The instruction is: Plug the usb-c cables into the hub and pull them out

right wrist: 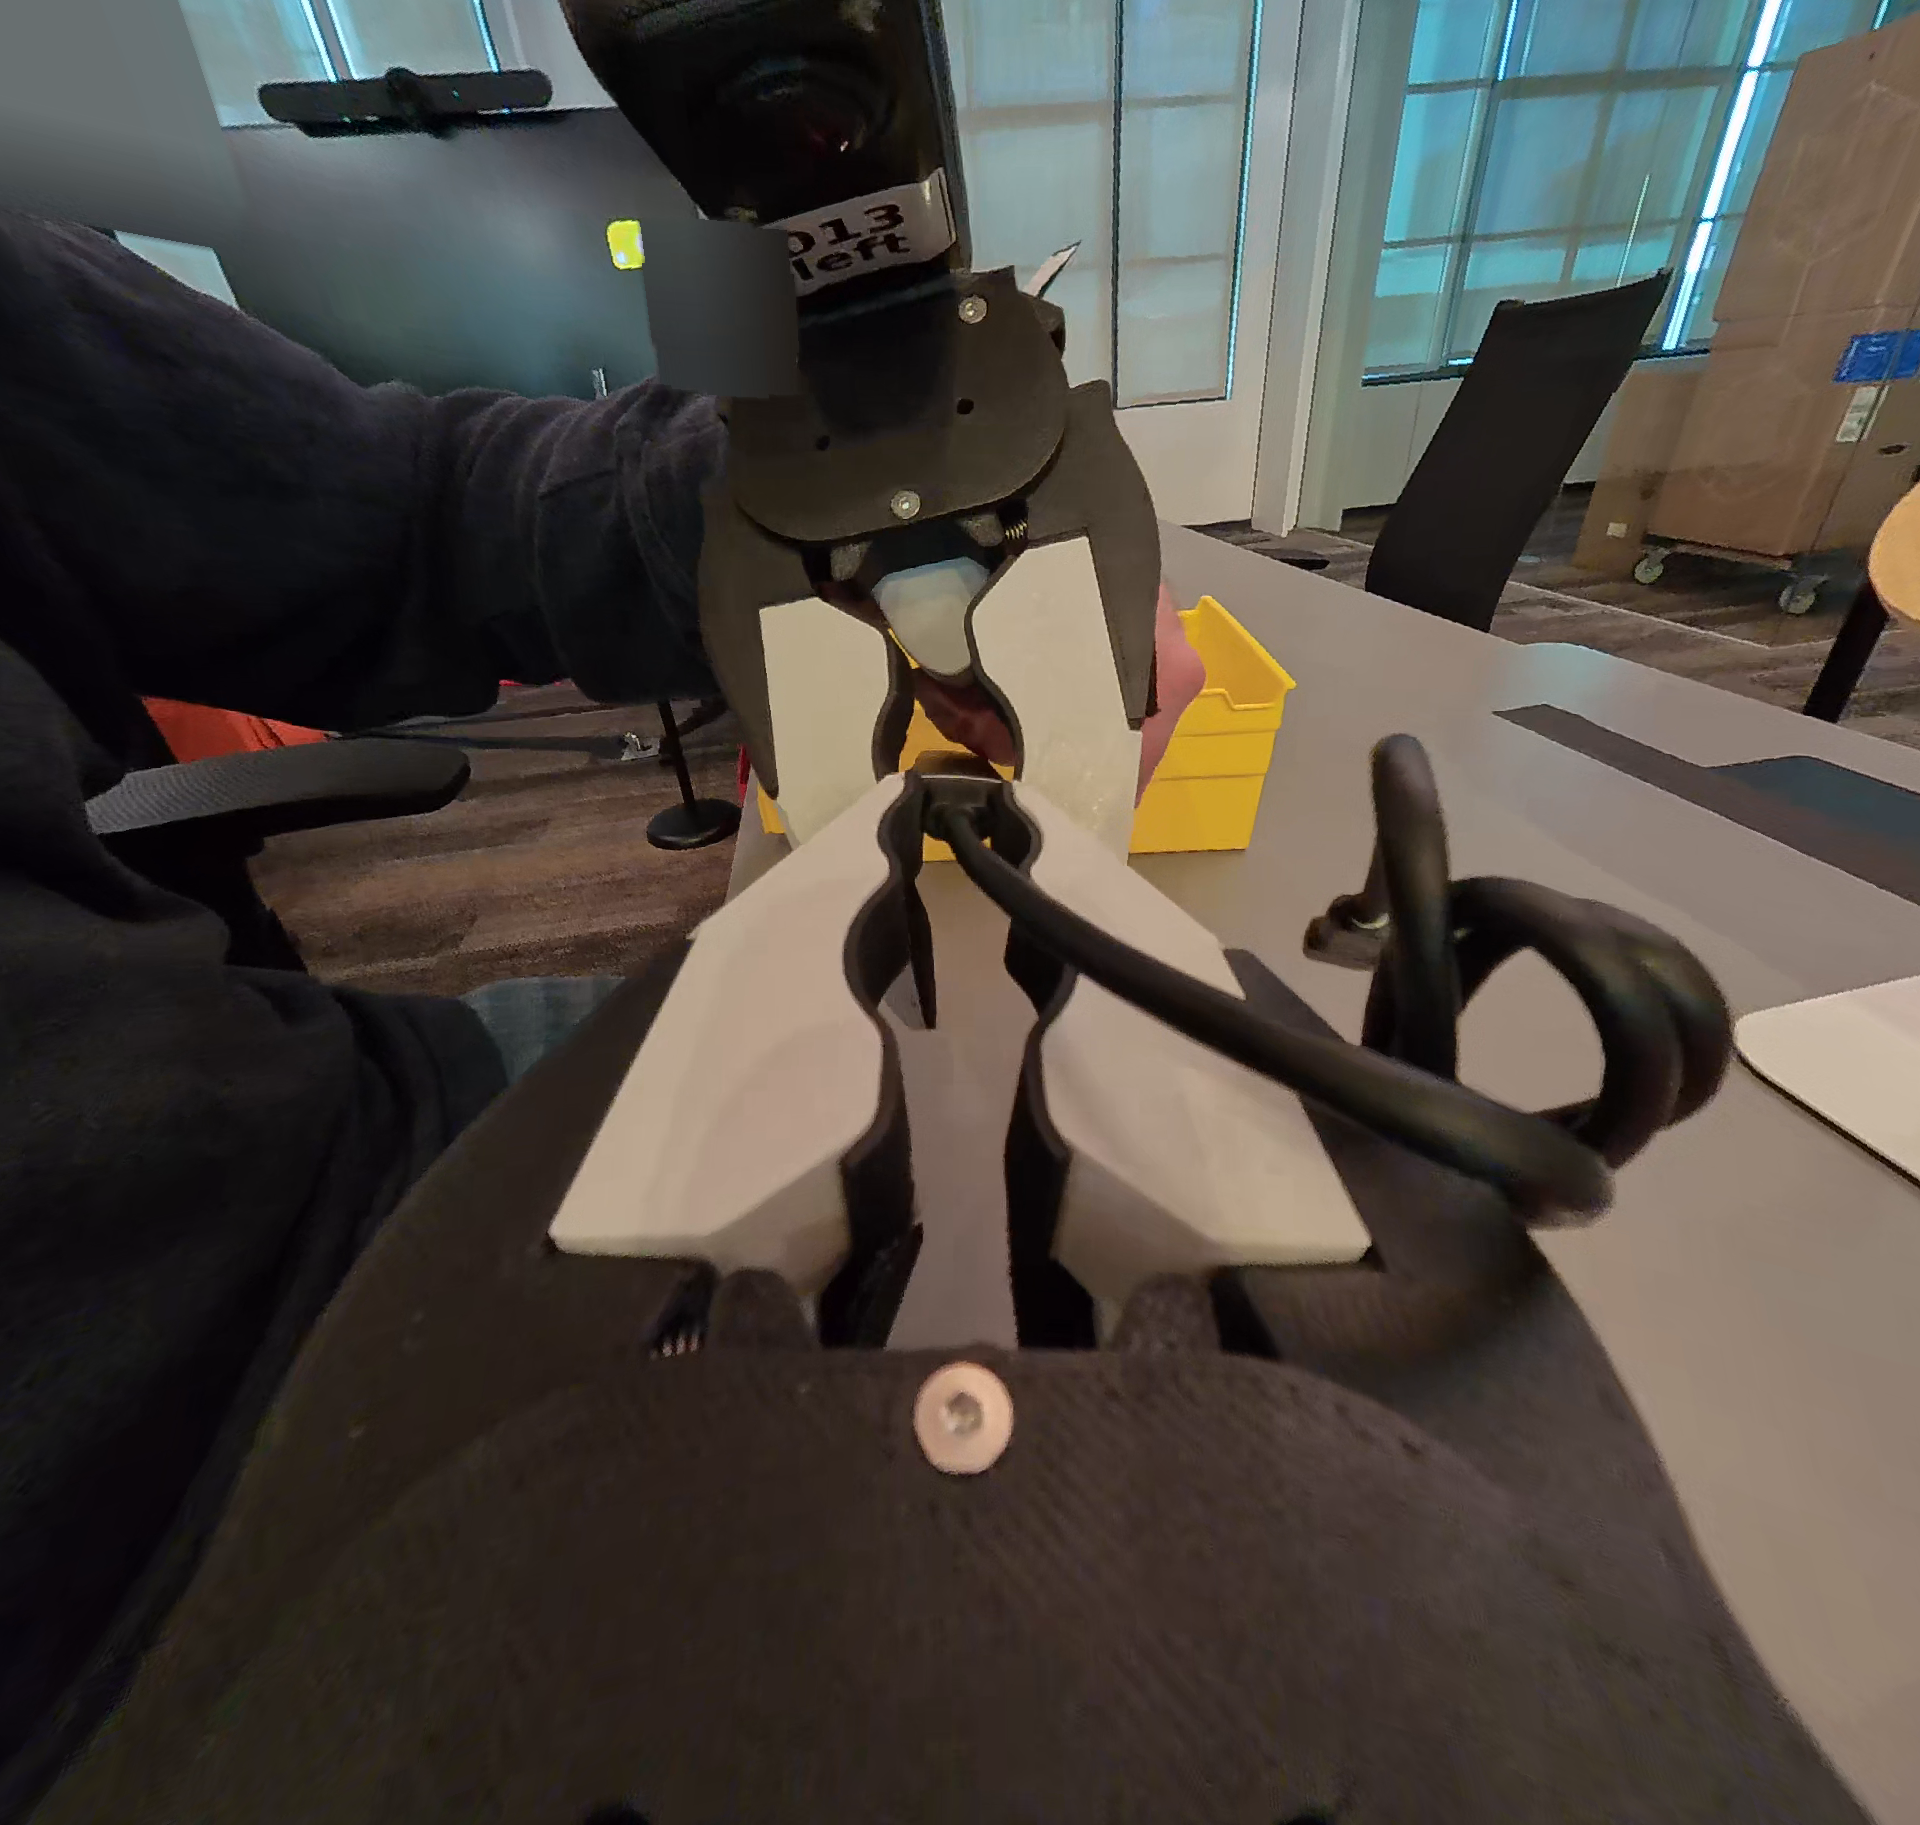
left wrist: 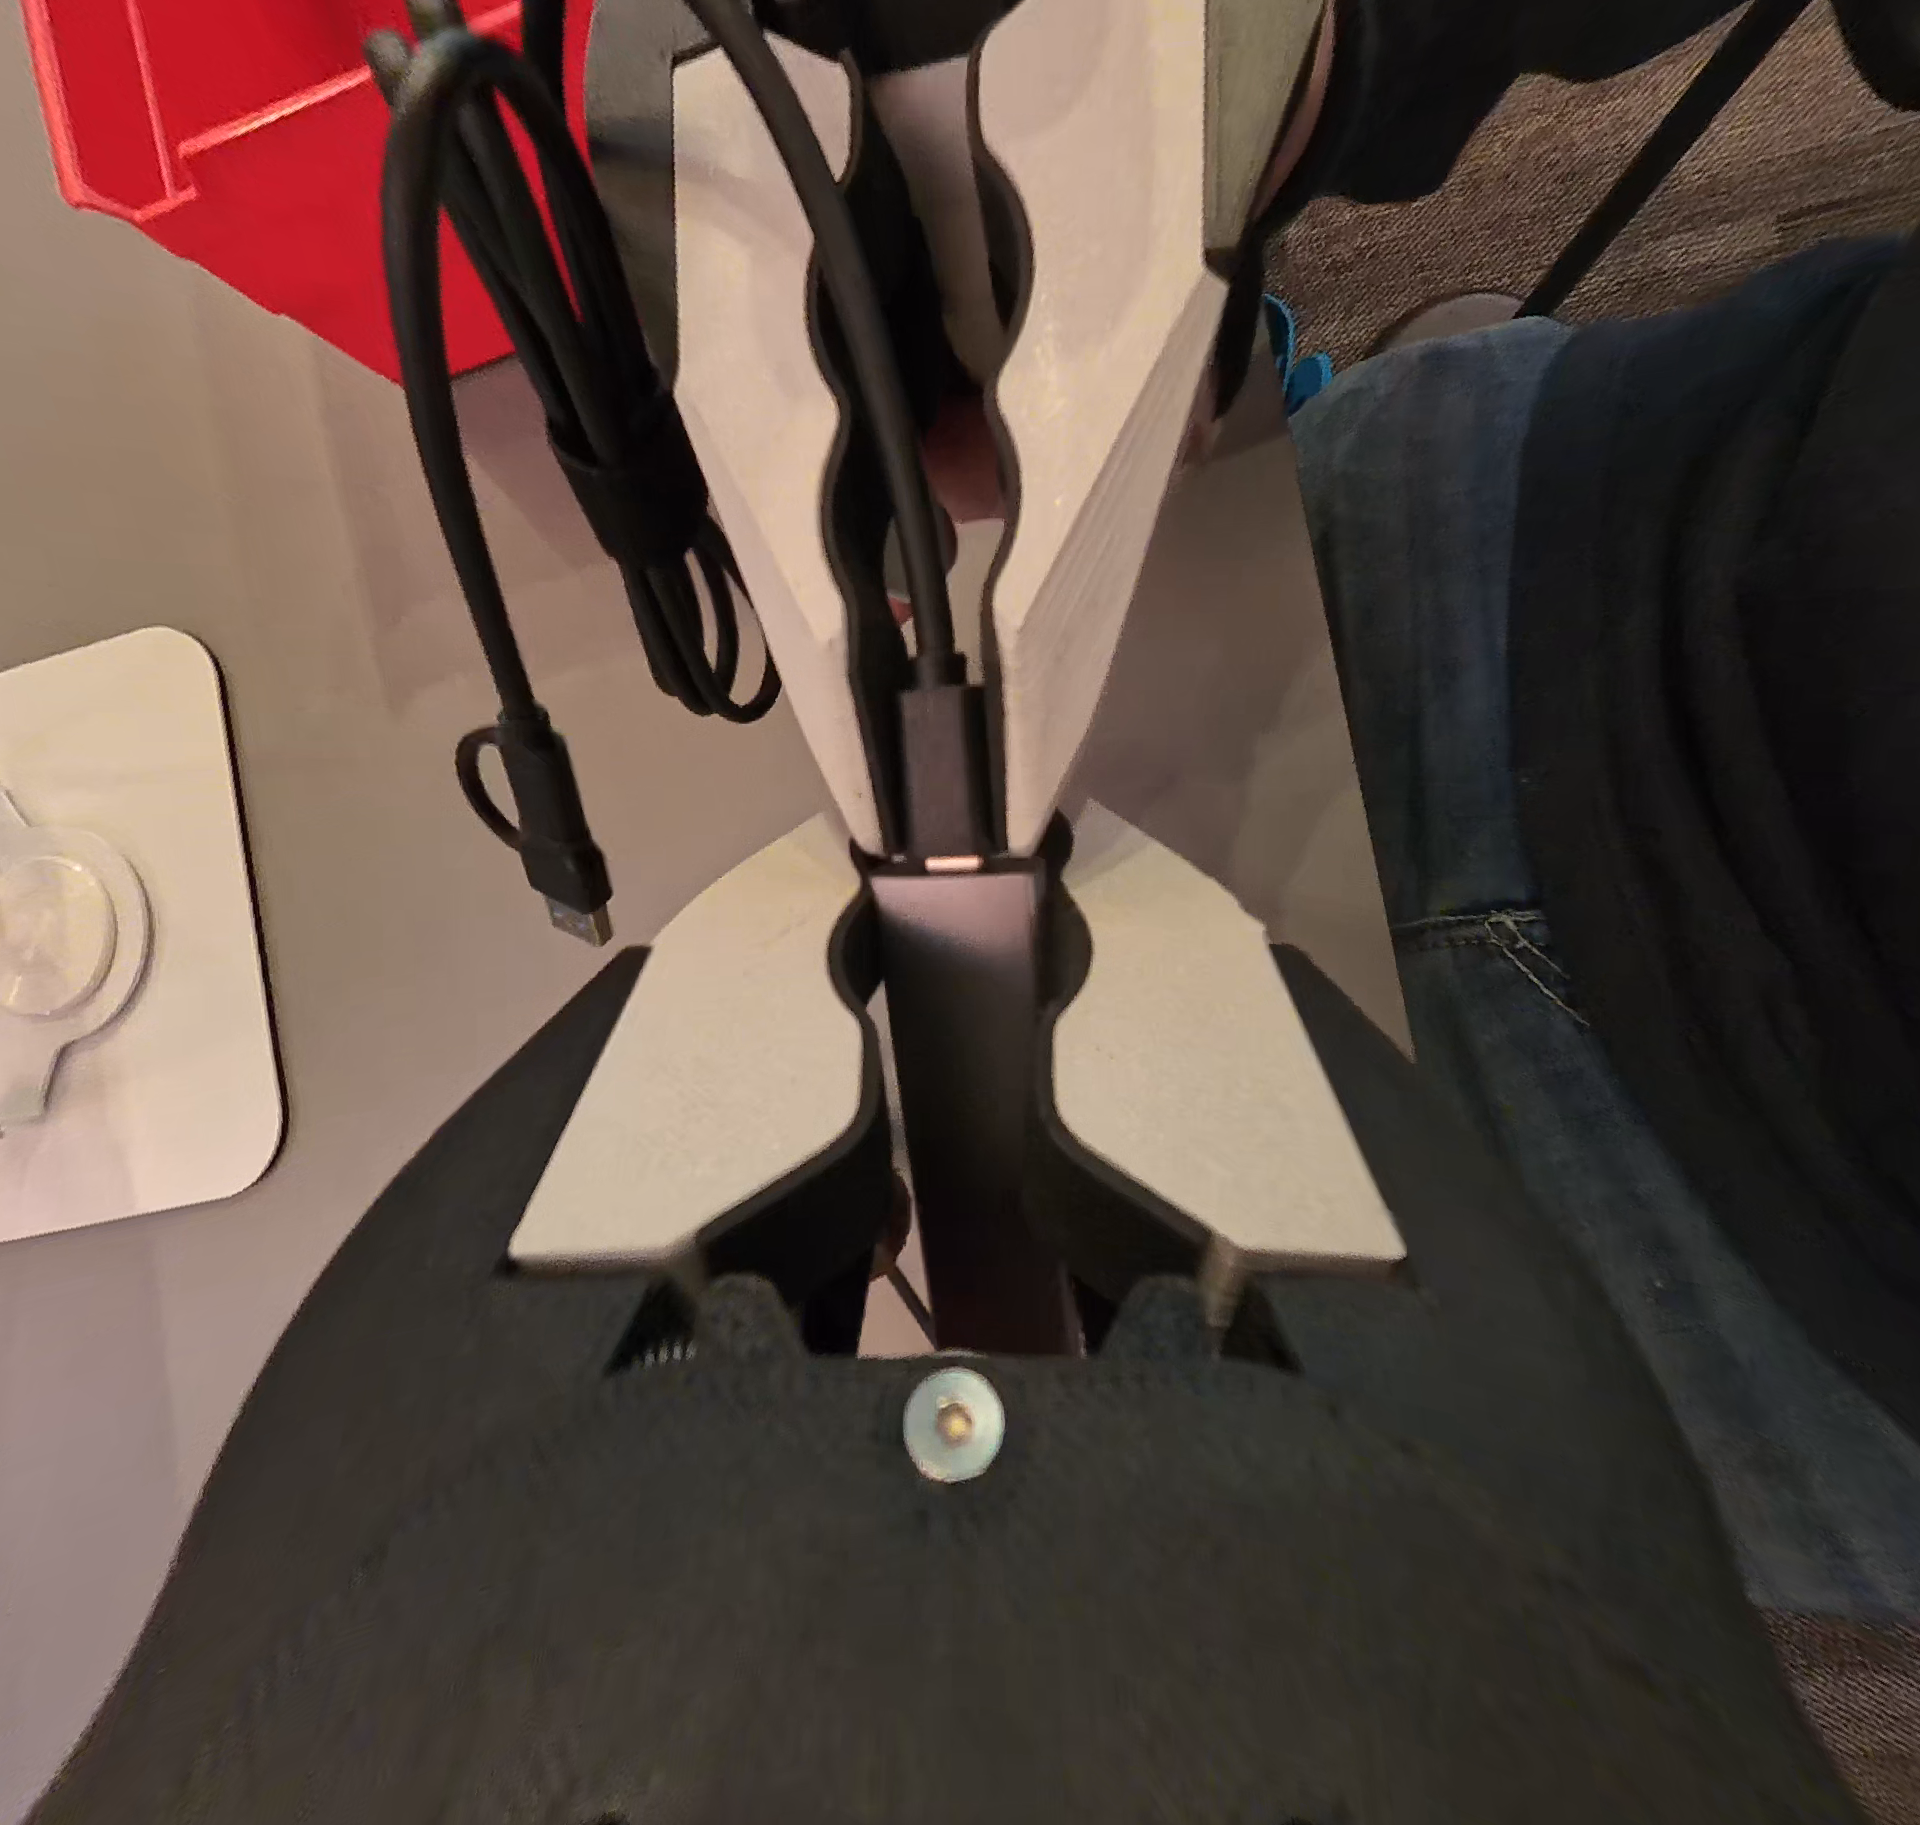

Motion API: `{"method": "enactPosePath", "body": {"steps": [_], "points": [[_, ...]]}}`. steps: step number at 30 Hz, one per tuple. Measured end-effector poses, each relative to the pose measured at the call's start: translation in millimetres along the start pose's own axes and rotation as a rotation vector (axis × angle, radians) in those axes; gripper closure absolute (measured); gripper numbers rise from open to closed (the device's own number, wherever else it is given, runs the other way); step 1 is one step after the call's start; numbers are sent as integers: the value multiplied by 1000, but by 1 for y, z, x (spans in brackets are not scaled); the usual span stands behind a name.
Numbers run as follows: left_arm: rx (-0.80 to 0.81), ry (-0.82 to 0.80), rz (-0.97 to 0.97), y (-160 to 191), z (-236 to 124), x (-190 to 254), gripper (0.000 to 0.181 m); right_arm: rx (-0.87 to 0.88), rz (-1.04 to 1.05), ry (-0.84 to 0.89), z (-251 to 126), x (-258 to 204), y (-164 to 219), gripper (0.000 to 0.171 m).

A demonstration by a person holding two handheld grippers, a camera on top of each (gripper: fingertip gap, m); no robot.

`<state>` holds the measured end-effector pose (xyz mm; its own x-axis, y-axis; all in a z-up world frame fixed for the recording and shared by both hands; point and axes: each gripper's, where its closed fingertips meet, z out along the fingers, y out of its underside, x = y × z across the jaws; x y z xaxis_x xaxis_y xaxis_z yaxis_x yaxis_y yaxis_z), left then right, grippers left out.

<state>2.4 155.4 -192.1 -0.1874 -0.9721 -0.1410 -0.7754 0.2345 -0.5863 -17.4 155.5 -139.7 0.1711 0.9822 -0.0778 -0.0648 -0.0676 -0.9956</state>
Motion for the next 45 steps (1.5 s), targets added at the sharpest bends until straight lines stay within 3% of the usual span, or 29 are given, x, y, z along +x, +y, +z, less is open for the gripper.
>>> {"method": "enactPosePath", "body": {"steps": [7, 19, 28, 37, 42, 45], "points": [[35, -11, -18, -6, -1, -1, 157, 59, 6, 2, -1, 0, -5, 162], [6, -39, -1, -2, 0, -3, 158, -10, -47, 26, 0, -1, -3, 162], [71, -15, -57, -11, -6, -1, 159, -59, -272, 123, 0, -4, -13, 162], [46, -76, 28, -10, -7, -5, 158, 32, 45, -34, -1, -4, -13, 162], [104, -35, -35, -9, -9, -6, 158, -63, -199, 136, 4, -1, -15, 162], [140, -21, -49, -13, -12, -4, 158, -48, -185, 123, 5, -2, -19, 163]]}}
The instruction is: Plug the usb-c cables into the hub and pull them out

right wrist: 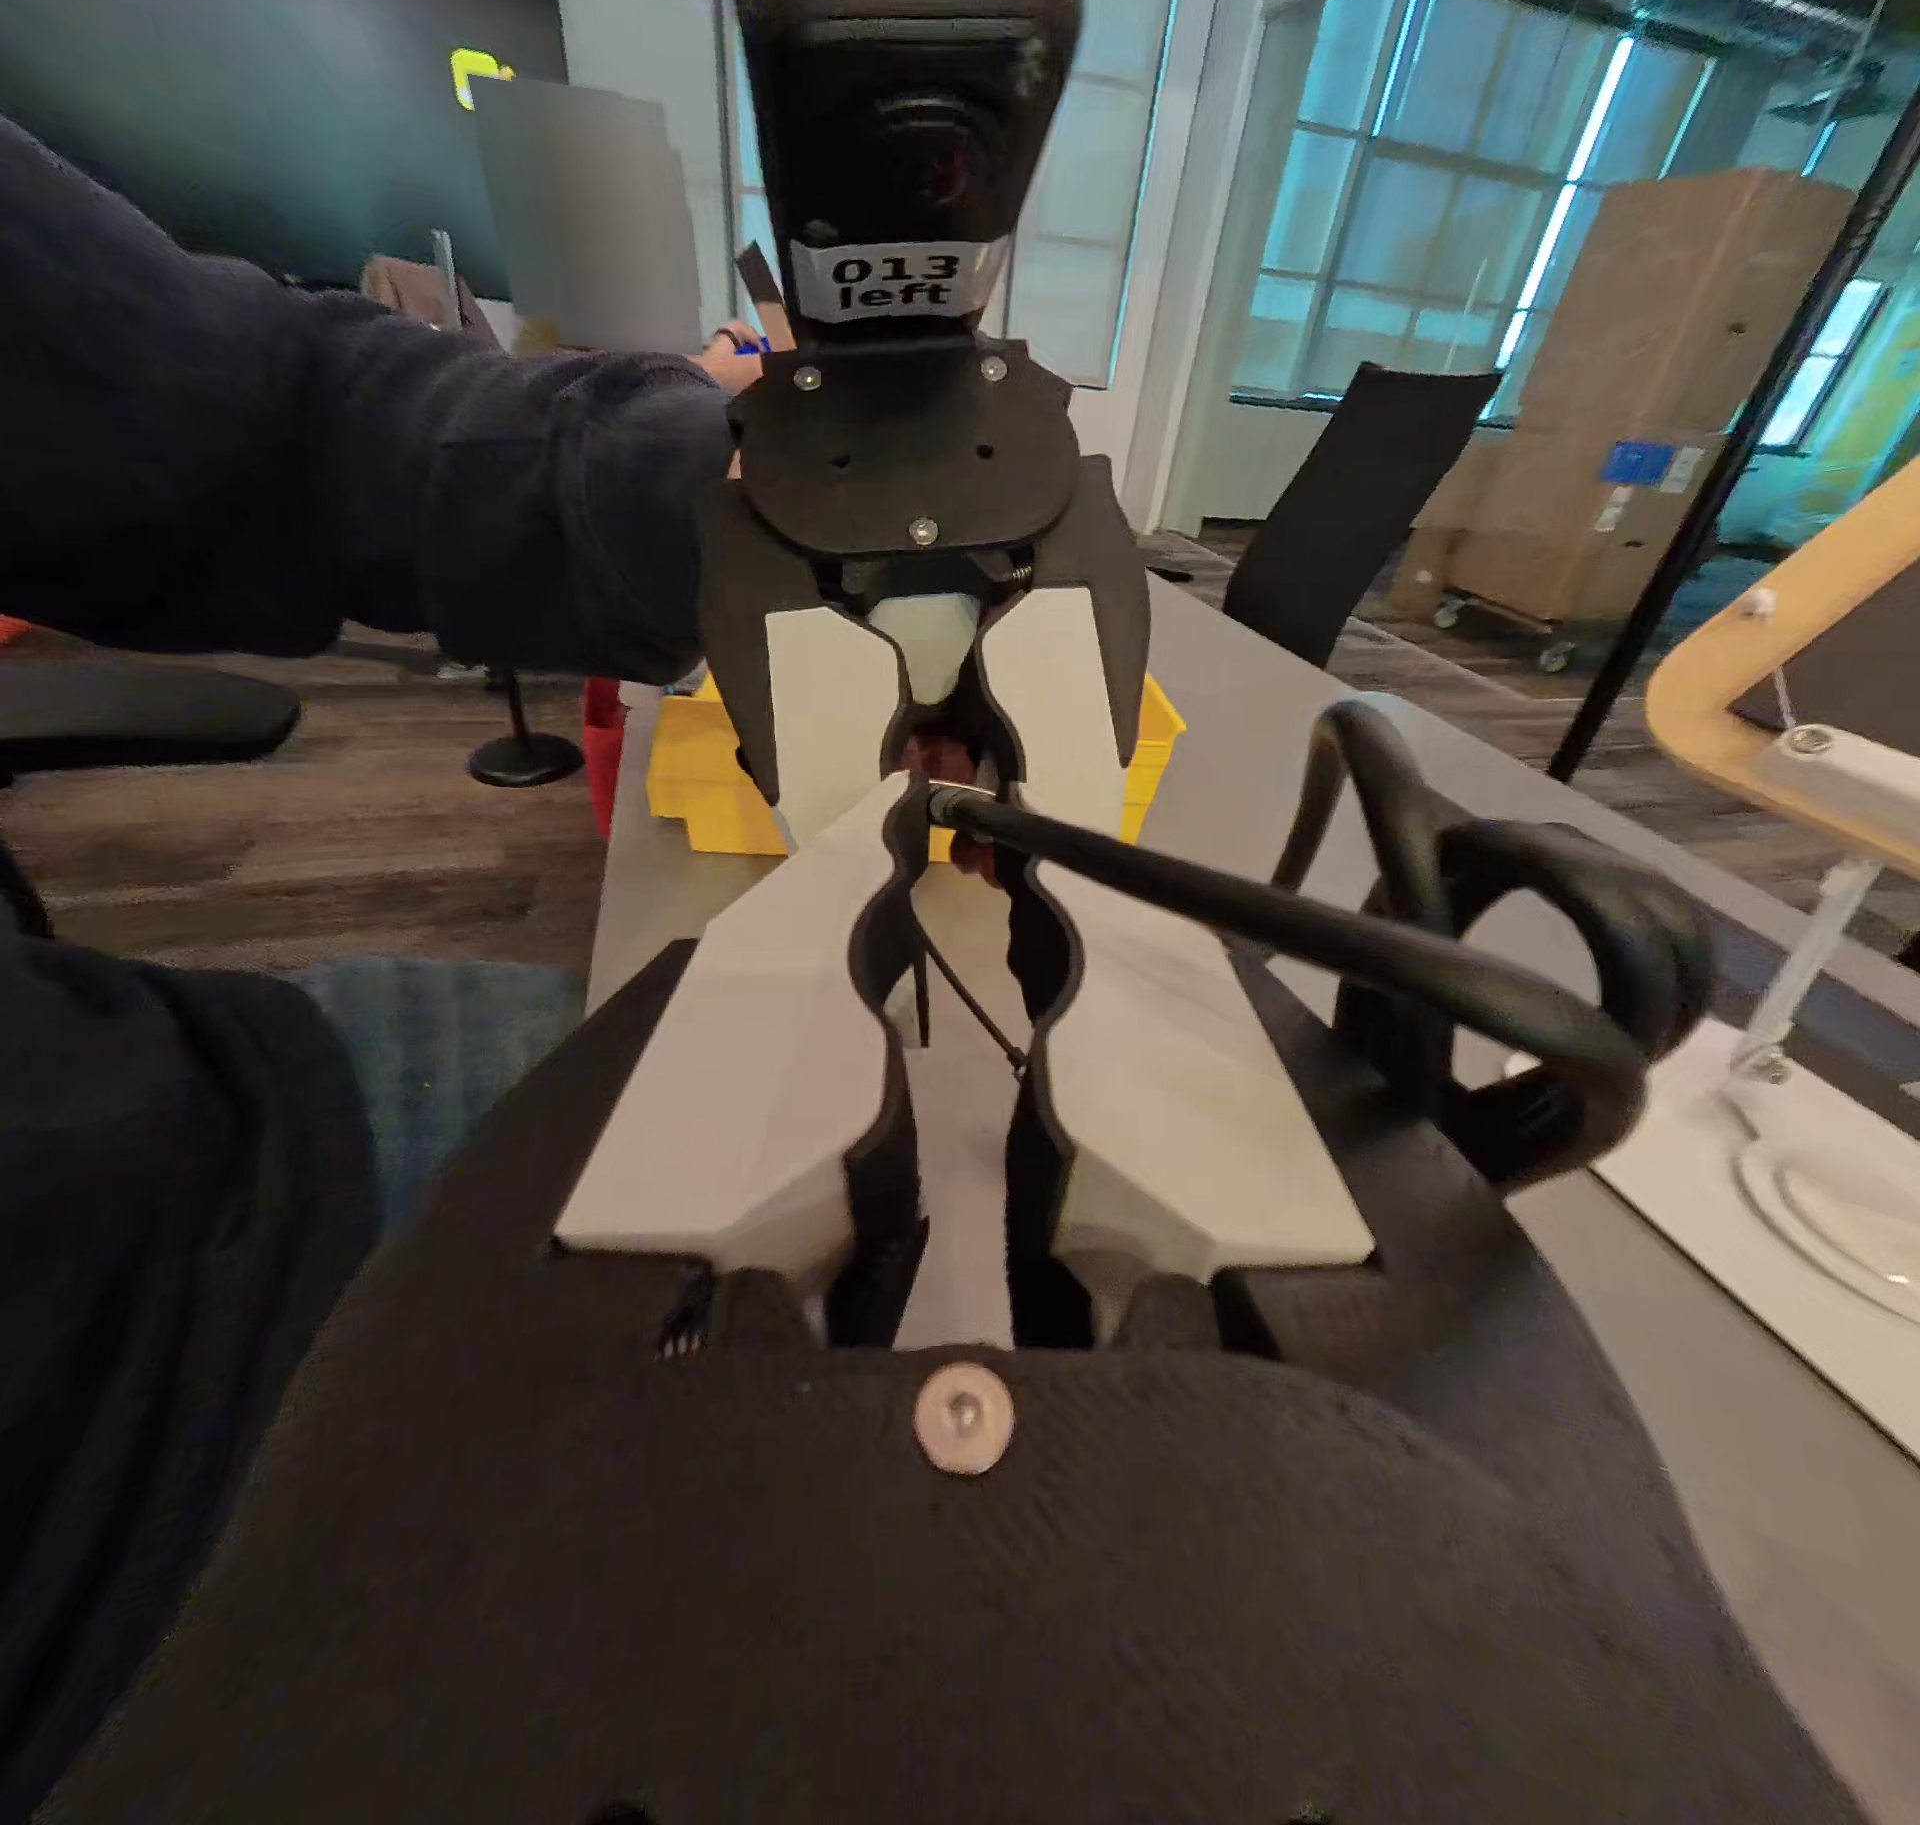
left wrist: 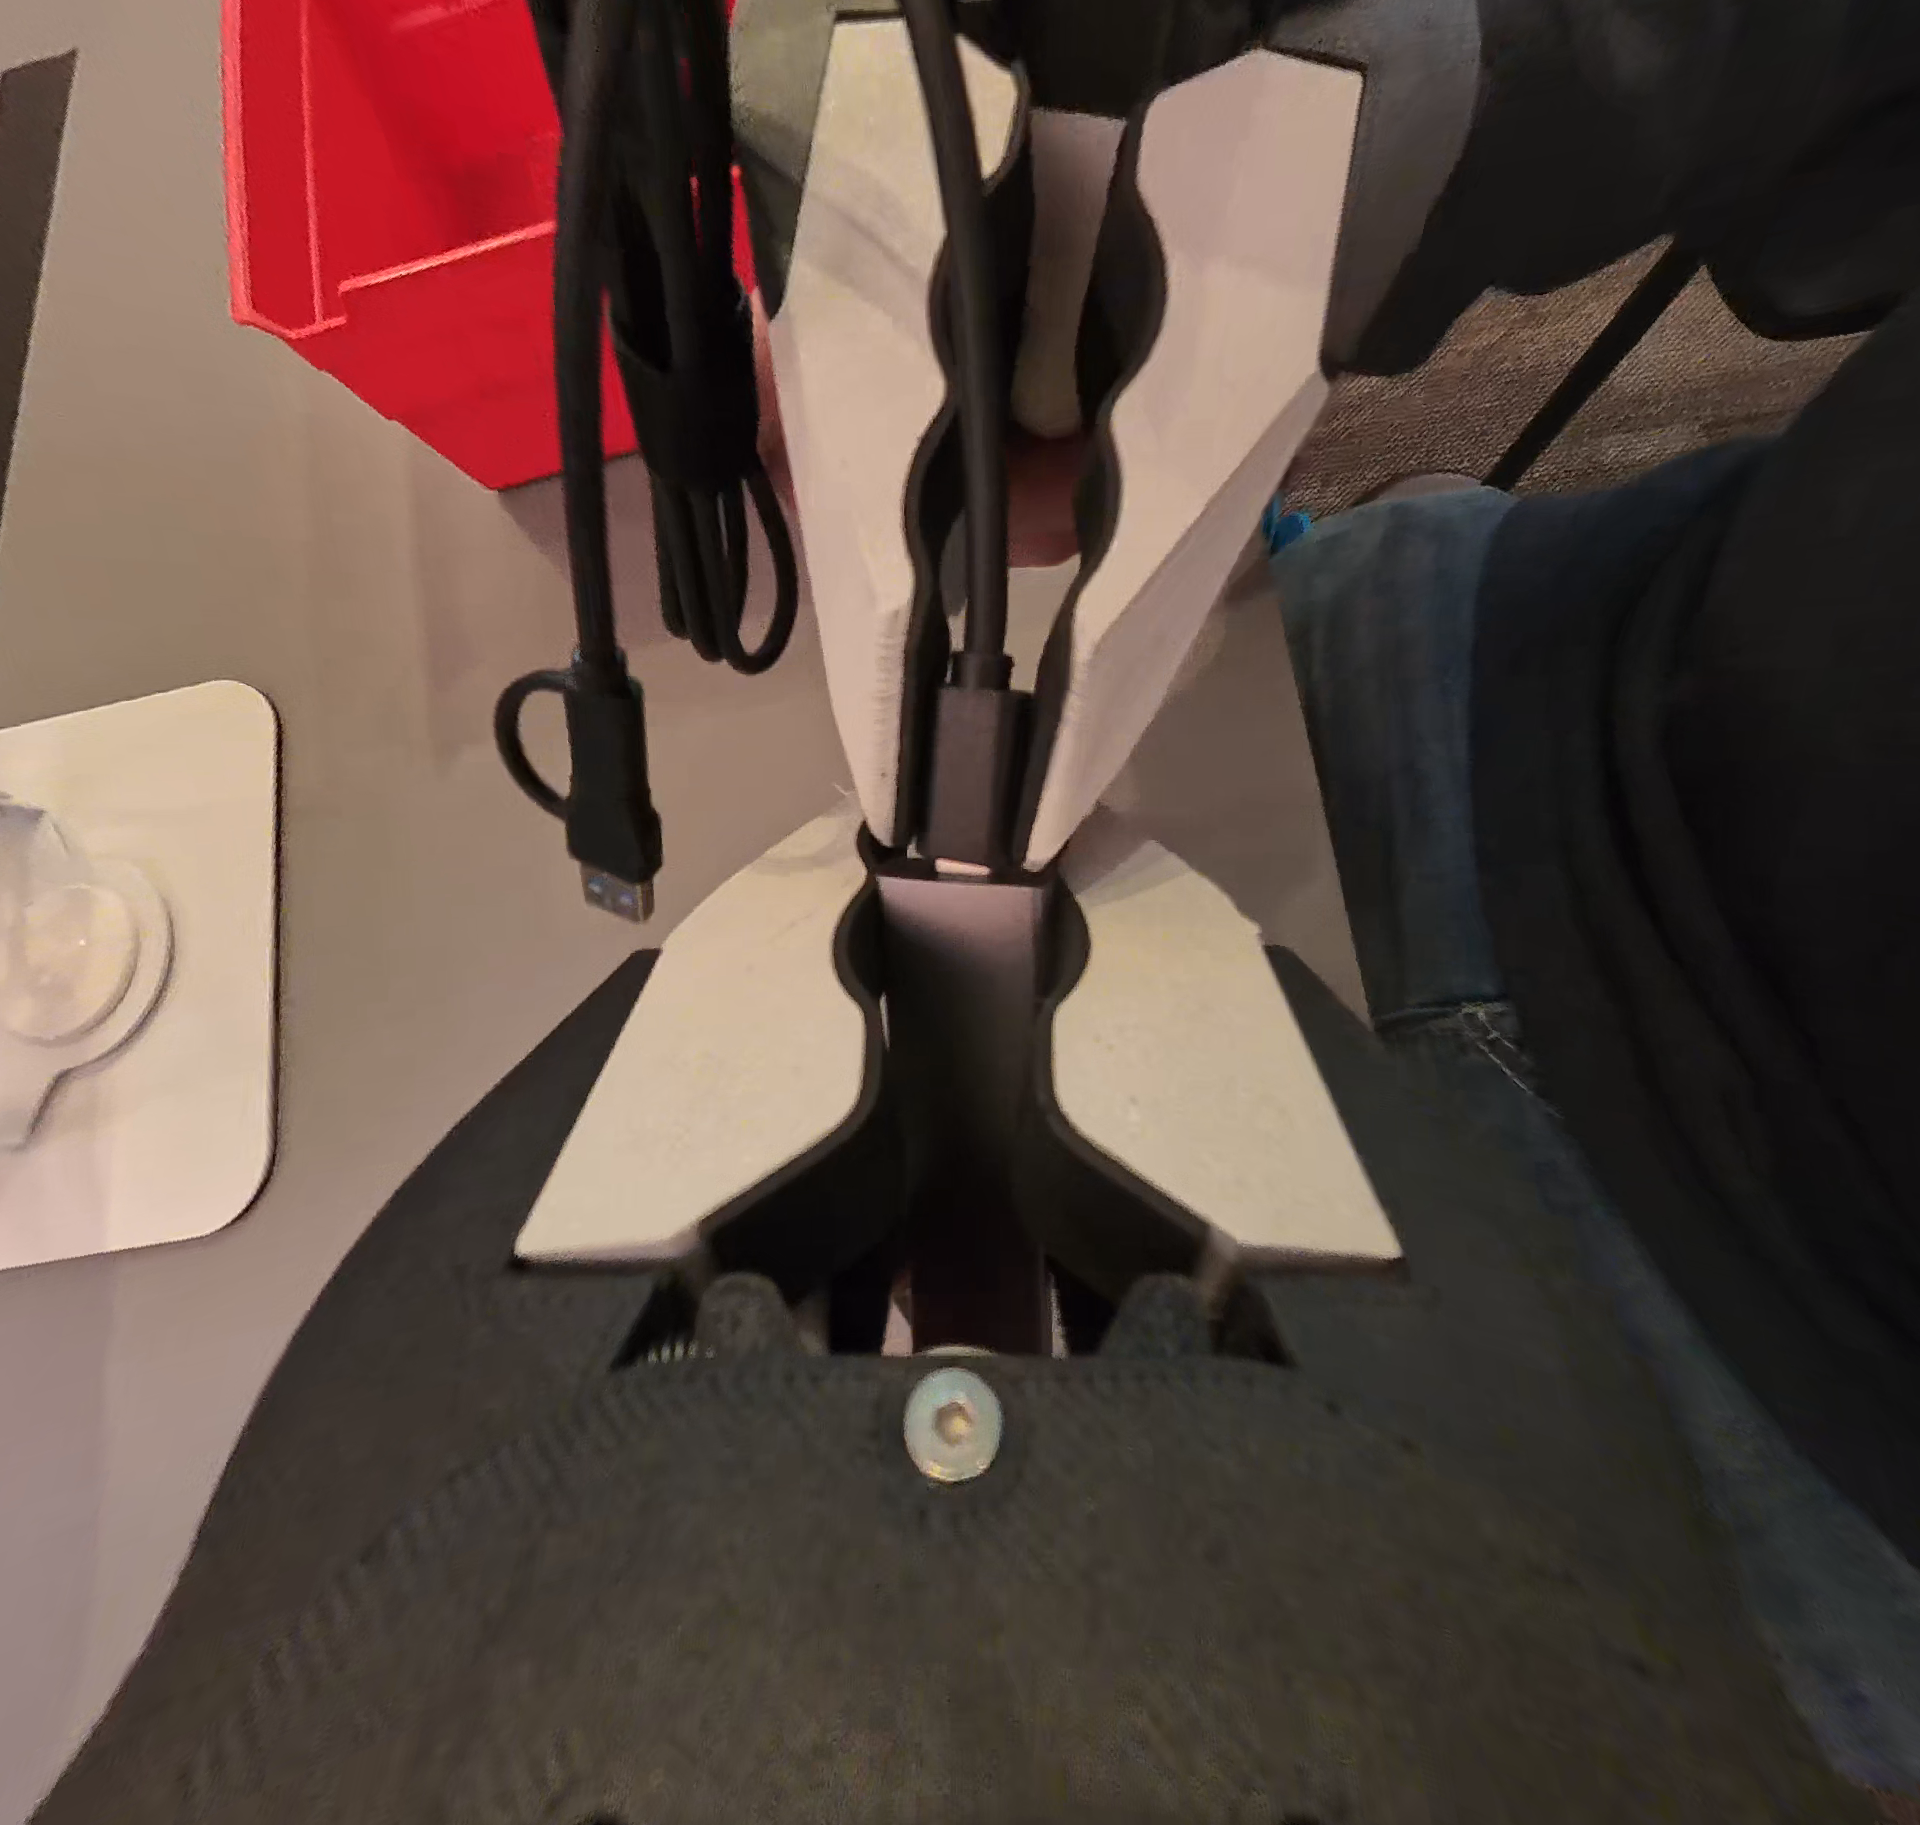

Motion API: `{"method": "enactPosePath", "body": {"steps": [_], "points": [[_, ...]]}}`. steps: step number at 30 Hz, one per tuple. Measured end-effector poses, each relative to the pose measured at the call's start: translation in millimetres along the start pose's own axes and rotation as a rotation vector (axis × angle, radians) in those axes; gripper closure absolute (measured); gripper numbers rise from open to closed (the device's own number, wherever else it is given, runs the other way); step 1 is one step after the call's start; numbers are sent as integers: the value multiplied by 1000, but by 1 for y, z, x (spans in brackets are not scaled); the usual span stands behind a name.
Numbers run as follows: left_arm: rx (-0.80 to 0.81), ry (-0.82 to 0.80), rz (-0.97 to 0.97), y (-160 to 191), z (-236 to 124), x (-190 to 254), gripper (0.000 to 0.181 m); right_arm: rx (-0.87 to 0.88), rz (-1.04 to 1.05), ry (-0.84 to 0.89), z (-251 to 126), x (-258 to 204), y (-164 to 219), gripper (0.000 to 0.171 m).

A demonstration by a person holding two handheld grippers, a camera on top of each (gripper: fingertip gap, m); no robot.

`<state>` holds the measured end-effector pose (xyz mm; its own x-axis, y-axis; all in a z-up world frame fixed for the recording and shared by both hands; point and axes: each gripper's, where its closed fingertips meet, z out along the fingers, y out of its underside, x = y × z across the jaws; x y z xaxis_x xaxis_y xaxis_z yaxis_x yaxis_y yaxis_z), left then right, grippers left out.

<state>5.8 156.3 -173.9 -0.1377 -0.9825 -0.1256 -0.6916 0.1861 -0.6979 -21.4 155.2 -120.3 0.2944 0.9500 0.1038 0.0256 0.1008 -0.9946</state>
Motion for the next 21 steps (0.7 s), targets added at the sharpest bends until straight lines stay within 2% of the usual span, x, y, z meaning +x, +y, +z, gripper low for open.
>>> {"method": "enactPosePath", "body": {"steps": [7, 10, 12, 13, 15, 18, 21], "points": [[-66, -73, 140, 2, -2, 0, 158, 38, 252, -182, -3, -6, -1, 162], [-35, -33, 89, 1, -4, 2, 158, 42, 139, -104, -2, -5, -4, 162], [-83, -71, 38, 20, -9, -11, 158, 93, 45, -10, -14, 6, -21, 162], [-70, -80, -20, 28, -14, -17, 158, 105, 17, 19, -23, 10, -29, 163], [14, -68, -107, 24, -21, -19, 159, 50, -17, 18, -25, 10, -29, 162], [-62, -142, -22, 25, -23, -24, 159, 17, -11, -4, -16, 3, -25, 162], [-69, -163, -19, 30, -25, -24, 159, -29, -17, -24, -18, -2, -26, 162]]}}
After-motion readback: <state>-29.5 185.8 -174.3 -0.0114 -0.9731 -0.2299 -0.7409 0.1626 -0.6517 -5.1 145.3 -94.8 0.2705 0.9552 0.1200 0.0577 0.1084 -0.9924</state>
